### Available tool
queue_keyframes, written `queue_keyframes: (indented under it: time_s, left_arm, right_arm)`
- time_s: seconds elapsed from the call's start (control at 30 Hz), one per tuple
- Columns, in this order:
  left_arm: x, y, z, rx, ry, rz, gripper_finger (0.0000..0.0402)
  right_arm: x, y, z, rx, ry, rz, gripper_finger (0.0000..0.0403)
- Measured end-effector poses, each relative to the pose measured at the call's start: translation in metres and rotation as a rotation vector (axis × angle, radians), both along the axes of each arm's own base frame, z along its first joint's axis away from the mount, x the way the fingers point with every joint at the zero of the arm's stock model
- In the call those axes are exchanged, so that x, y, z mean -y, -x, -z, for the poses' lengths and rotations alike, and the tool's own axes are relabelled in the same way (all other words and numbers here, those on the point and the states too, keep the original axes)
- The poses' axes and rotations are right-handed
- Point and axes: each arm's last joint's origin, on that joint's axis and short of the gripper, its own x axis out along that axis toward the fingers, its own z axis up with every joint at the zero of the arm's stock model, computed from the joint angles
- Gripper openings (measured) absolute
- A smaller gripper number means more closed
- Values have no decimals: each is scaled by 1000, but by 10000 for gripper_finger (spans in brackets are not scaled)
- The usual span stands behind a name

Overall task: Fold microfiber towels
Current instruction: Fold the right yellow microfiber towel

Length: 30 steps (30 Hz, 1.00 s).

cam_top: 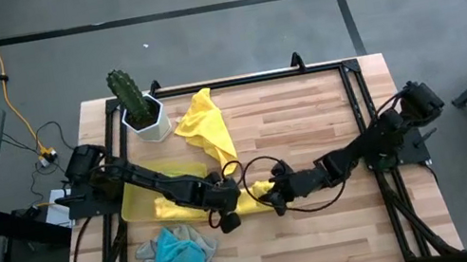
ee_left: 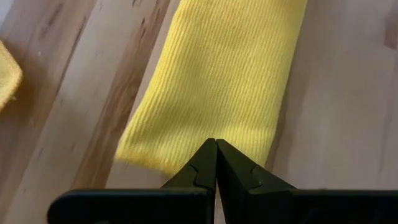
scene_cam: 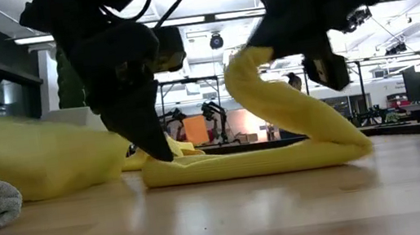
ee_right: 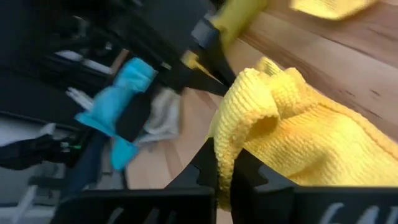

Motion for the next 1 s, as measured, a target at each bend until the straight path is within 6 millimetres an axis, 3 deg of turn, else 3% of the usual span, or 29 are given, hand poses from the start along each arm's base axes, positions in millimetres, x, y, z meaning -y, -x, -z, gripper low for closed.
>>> queue_keyframes:
  time_s: [0.5, 1.0]
  left_arm:
    - [-1, 0, -2, 3, 6, -25, 0]
    - [3, -20, -40, 0, -45, 105, 0]
  right_arm:
    - [6, -1, -5, 14, 63, -88, 0]
    - [13, 20, -16, -120, 153, -129, 0]
